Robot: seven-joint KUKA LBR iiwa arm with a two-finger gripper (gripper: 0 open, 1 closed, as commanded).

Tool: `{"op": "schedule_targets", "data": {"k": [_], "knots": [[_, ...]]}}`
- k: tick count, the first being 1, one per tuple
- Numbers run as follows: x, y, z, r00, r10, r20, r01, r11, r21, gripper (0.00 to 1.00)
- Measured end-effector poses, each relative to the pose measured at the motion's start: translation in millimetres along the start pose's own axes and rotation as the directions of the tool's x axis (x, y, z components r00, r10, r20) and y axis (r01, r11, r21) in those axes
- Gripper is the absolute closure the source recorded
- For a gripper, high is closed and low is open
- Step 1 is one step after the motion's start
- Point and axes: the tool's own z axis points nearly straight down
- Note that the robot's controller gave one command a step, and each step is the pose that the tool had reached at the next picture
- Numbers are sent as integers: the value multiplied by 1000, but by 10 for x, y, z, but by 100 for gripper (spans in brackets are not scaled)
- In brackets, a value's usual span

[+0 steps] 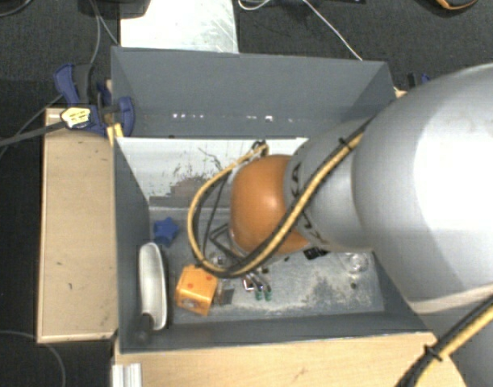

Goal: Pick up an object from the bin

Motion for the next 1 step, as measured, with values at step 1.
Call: {"op": "schedule_targets", "data": {"k": [1], "knots": [[-606, 181, -968, 999, -45, 7, 45, 999, 2, 100]]}}
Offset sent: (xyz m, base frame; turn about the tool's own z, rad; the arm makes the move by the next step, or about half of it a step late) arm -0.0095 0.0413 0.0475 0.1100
